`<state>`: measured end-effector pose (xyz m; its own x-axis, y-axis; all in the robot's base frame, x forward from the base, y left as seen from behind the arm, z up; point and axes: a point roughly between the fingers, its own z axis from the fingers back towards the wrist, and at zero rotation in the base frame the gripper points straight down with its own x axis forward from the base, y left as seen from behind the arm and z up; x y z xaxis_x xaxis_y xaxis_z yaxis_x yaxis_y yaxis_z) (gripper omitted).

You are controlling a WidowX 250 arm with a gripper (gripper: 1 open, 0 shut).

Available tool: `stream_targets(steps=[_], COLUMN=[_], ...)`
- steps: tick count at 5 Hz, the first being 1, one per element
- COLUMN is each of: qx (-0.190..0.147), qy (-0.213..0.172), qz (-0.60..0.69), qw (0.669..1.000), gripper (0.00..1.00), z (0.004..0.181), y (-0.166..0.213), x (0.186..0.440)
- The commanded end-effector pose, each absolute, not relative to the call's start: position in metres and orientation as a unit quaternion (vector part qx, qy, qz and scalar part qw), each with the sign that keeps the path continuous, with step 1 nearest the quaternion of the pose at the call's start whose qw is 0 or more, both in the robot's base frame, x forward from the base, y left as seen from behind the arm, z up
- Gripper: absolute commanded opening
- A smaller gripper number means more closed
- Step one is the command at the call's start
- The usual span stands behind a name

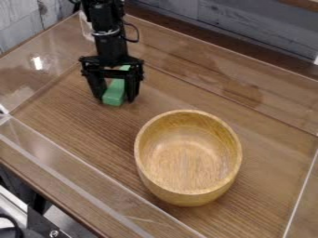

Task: Put the green block in the brown bowl

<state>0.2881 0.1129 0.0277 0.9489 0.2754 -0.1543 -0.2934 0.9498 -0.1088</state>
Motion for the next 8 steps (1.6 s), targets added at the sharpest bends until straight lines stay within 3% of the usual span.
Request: stream_targets(steps=[1,3,4,8], qx=[-0.061,-0.066,-0.069,-0.068], qy=[0.047,0.055,0.062,0.127], qz=[0.139,0.14,0.138,0.113], qw=[0.987,0.986,0.986,0.983], gripper=[1.0,1.0,0.0,0.0], z=[0.042,0.043,0.042,0.074], y=[0.113,0.112,0.11,0.094], x=[0.3,0.301,0.3,0.282])
